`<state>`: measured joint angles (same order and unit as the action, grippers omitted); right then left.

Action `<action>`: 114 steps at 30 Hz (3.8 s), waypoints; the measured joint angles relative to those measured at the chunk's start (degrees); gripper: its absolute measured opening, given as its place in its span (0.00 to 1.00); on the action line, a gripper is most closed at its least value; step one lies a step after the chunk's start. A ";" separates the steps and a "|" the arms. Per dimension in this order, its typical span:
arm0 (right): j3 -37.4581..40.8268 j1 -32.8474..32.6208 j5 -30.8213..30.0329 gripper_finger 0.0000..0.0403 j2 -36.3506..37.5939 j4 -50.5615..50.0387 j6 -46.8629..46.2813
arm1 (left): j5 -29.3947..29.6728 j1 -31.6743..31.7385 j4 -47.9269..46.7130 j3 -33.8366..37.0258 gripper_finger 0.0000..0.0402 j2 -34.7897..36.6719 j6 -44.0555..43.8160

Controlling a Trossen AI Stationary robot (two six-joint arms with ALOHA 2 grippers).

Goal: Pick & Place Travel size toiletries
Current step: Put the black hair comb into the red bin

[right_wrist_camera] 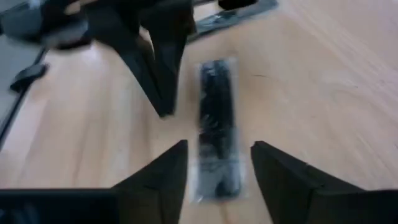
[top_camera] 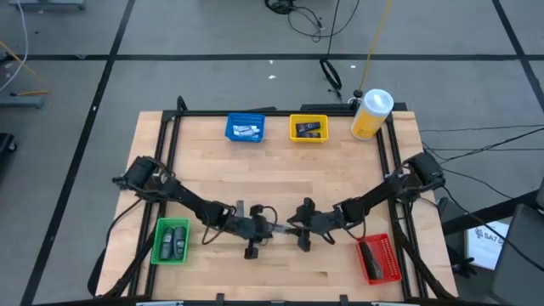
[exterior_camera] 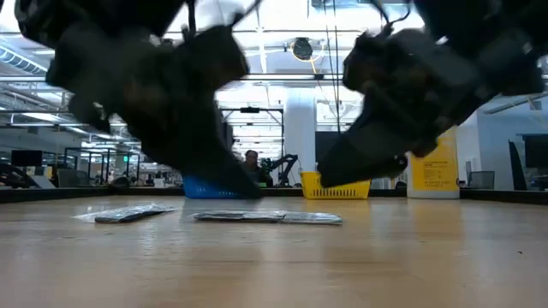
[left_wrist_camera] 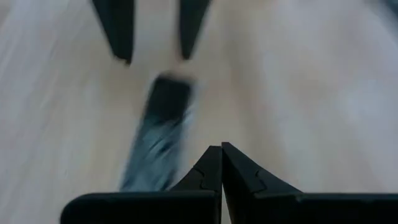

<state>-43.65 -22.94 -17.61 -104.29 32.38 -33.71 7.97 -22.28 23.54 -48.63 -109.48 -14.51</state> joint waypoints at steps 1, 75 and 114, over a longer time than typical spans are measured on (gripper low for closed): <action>-0.11 0.58 0.02 0.45 -0.96 0.43 -0.91 | 1.07 0.19 -0.40 0.04 0.01 -0.65 -0.64; 0.61 3.58 16.02 0.62 -8.61 9.68 -1.35 | -1.37 3.36 -0.11 -0.25 0.01 -5.95 -11.41; 0.25 2.38 16.13 0.62 -4.75 12.57 1.27 | -3.02 4.30 8.71 0.03 0.02 -9.34 -9.78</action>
<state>-43.40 -20.56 -1.47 -109.04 44.96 -32.45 4.95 -17.98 32.25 -48.60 -118.83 -24.29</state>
